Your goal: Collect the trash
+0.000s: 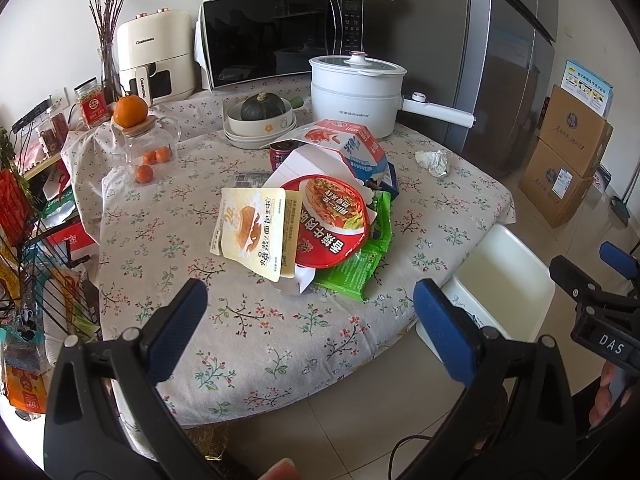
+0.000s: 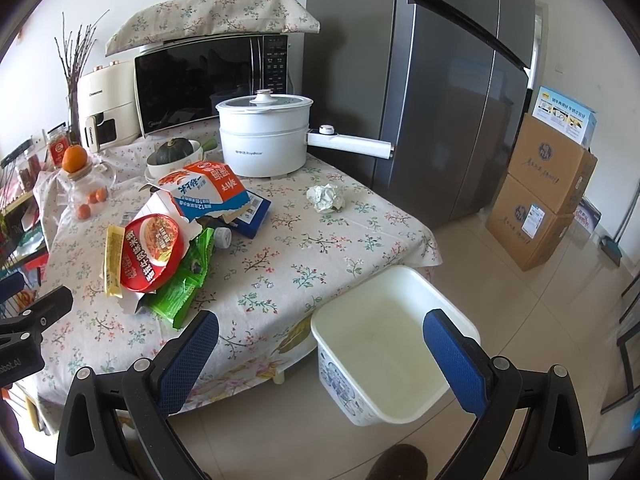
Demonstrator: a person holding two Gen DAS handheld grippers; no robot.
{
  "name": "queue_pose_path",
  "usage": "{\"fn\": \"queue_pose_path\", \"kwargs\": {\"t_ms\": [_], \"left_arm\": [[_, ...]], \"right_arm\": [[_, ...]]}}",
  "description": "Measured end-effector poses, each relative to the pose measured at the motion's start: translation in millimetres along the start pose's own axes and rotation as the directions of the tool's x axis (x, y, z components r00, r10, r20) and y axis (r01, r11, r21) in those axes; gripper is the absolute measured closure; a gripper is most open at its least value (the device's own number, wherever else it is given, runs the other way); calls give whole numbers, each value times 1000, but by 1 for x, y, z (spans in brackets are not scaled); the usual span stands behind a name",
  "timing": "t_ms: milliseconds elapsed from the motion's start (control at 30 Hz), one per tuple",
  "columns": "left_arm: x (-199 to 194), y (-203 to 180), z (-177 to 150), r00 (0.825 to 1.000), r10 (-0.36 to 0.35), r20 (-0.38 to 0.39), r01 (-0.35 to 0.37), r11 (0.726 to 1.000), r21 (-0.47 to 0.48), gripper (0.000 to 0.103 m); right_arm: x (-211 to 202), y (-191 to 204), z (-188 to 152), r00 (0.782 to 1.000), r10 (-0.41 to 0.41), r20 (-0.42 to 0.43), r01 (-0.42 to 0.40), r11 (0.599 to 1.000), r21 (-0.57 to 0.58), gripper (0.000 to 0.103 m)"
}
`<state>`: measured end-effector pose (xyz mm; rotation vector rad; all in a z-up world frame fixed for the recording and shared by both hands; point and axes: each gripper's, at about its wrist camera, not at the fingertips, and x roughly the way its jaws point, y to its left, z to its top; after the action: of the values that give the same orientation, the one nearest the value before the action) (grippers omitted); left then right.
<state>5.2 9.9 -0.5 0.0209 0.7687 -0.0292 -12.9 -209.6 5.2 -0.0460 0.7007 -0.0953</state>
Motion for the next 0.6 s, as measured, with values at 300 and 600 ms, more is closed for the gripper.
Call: {"fn": "queue_pose_path", "kwargs": {"t_ms": [300,600], "left_arm": [[0,0,-1,1000,-1,0,1,1000,-1,1],[2,1,-2,1000,5,-6,-5,1000,-1,1]], "right_arm": [[-1,0,0,1000,3,0,-3,1000,-1,0],[-1,0,1,1000,0,0,0,1000,0,0]]}}
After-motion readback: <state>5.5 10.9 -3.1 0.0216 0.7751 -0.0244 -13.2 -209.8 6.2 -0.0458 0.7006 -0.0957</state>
